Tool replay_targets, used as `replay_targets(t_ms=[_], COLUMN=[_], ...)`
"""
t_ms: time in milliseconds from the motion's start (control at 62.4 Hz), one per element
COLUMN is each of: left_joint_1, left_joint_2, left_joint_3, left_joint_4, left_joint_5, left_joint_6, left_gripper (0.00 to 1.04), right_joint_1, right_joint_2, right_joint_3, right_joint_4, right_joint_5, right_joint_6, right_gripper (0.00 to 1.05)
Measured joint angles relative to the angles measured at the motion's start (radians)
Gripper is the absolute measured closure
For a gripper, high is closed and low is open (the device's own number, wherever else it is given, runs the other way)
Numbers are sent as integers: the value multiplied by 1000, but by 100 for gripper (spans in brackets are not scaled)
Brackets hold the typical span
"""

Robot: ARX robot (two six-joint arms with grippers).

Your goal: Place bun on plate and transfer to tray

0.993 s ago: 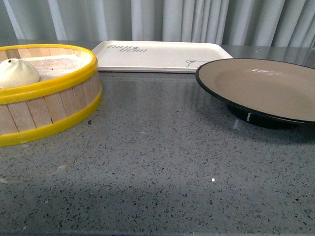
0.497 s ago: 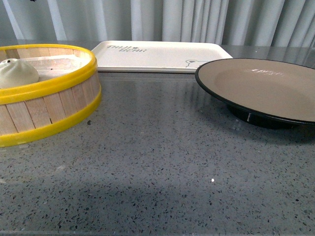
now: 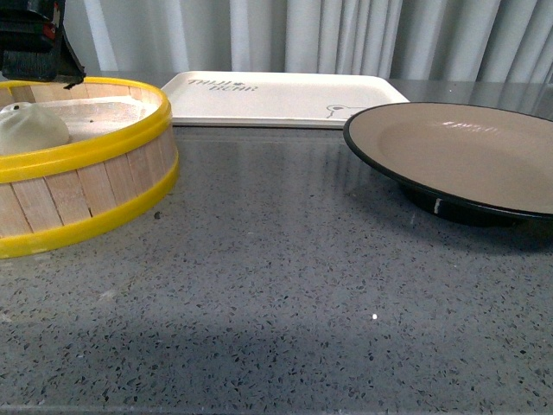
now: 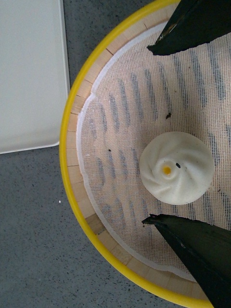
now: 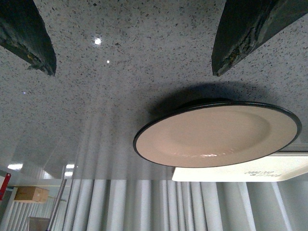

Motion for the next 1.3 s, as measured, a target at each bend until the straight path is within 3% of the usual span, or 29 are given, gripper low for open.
replay_targets(t_ms=[625, 897, 1122, 1234, 1298], left_joint_1=[-12, -20, -20, -22, -24], left_joint_2=[47, 48, 48, 48, 48], left_joint_3=[-21, -23, -18, -10, -5], left_joint_4=[-31, -31, -33, -37, -39], left_joint_5=[-11, -18, -24, -16, -15], left_joint_6=[7, 7, 7, 7, 7], left_gripper=[7, 47, 85, 100, 101], right_joint_1=[0, 0, 0, 0, 0], right_joint_2=[0, 0, 0, 0, 0], right_joint_3=[0, 0, 0, 0, 0], right_joint_4=[0, 0, 0, 0, 0], right_joint_5=[0, 0, 0, 0, 0], right_joint_6=[0, 0, 0, 0, 0], right_gripper=[9, 9, 9, 9, 9])
